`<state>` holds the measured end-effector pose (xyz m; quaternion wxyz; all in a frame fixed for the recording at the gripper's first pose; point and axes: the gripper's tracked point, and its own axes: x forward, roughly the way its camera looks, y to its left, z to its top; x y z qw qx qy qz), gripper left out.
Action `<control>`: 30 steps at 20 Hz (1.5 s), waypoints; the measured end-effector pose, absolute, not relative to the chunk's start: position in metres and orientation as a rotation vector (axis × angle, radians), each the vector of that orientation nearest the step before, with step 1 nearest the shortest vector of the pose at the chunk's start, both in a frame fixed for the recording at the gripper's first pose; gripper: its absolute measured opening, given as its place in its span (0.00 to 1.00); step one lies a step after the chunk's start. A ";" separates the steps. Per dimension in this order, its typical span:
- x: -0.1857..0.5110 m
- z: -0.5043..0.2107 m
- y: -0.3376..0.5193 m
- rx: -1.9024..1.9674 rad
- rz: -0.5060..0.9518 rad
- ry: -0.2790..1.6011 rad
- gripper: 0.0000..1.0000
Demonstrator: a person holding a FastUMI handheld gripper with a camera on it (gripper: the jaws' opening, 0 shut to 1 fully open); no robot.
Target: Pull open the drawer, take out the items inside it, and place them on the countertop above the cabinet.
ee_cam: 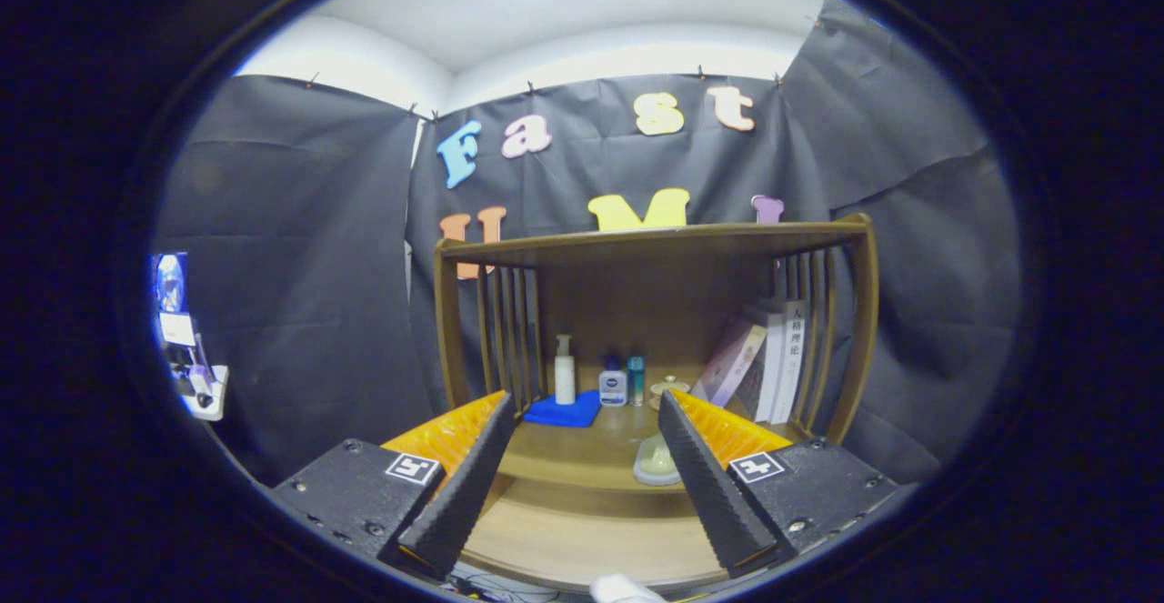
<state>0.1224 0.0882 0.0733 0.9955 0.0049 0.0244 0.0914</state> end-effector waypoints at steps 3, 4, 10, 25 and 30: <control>0.089 0.057 0.069 0.009 0.123 -0.049 1.00; 0.078 0.048 0.065 0.006 0.107 -0.067 1.00; 0.037 -0.030 0.037 0.013 0.046 -0.021 1.00; 0.033 -0.186 0.008 0.038 -0.005 0.164 1.00; 0.049 -0.217 0.015 0.021 -0.036 0.218 1.00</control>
